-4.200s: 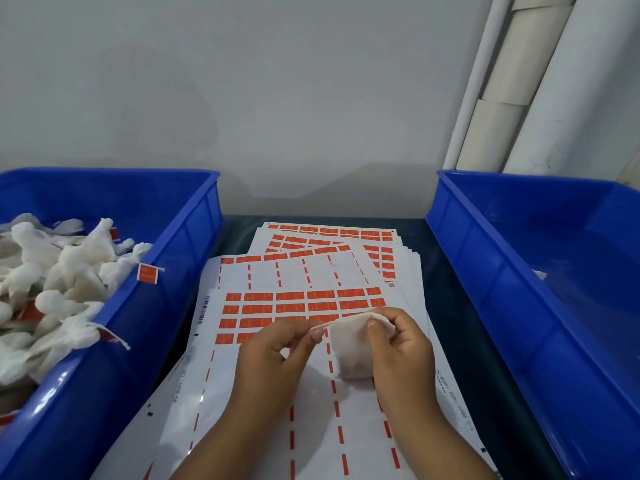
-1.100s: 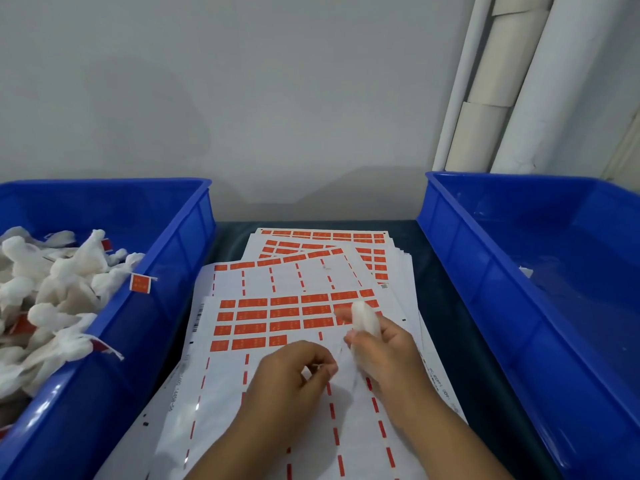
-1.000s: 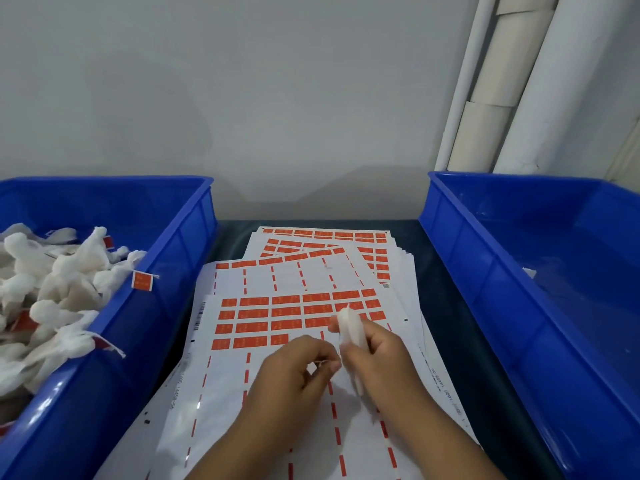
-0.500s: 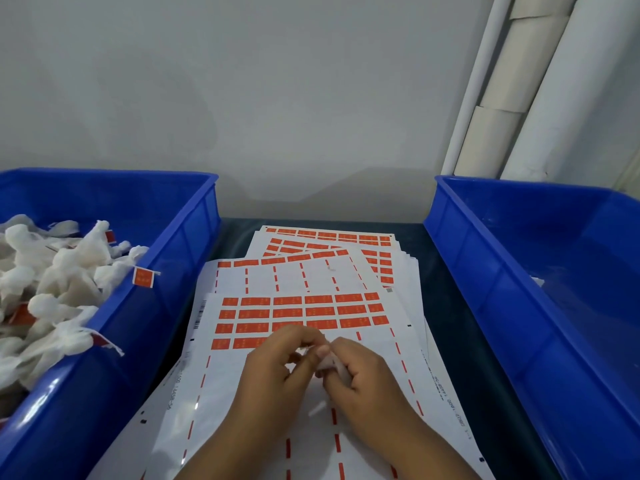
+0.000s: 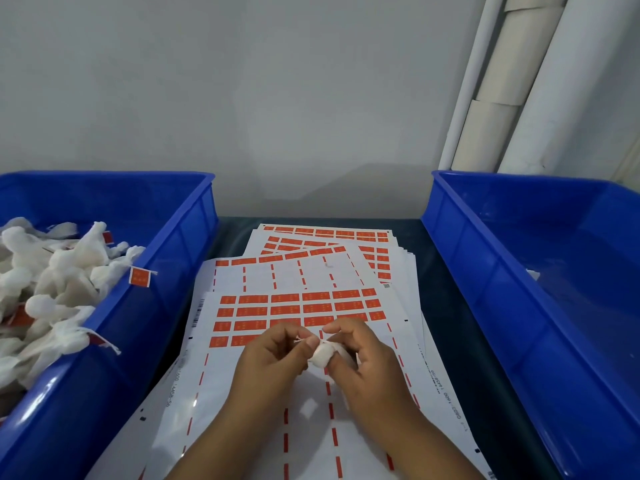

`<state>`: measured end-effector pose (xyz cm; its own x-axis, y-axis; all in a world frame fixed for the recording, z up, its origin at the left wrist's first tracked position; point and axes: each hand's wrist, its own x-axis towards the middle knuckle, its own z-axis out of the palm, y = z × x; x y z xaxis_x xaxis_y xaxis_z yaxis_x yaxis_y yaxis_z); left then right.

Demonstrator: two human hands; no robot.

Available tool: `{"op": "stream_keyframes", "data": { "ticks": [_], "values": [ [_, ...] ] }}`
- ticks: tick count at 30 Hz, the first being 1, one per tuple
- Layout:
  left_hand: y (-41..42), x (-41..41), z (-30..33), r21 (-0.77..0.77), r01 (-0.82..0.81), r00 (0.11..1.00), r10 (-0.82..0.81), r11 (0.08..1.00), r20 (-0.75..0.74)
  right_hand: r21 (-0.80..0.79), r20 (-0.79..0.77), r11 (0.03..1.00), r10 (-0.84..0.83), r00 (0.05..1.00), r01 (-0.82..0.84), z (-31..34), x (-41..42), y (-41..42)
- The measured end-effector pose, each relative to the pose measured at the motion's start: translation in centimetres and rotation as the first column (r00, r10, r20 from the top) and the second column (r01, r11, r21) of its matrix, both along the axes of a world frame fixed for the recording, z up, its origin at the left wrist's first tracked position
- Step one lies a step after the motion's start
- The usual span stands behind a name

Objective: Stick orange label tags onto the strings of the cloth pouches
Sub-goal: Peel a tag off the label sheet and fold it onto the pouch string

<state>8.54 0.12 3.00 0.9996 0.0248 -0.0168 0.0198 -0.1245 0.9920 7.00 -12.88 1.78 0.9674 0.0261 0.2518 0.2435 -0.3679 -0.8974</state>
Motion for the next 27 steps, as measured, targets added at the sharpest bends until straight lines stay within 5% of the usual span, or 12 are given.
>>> {"op": "stream_keyframes", "data": {
  "ticks": [17, 21, 27],
  "values": [
    [-0.2, 0.0, 0.1, 0.143, 0.029, 0.995, -0.015, 0.989, -0.099, 0.097, -0.071, 0.987, -0.123, 0.99, 0.129, -0.1, 0.4, -0.1],
    [0.2, -0.1, 0.6, -0.292, 0.145, 0.92, -0.238, 0.945, -0.312, 0.131, -0.041, 0.989, -0.06, 0.997, 0.065, 0.1, 0.0, 0.0],
    [0.8, 0.2, 0.5, -0.408, 0.189, 0.893, -0.329, 0.893, -0.307, 0.136, -0.03, 0.99, -0.022, 0.999, 0.026, 0.5, -0.1, -0.1]
  ]
}}
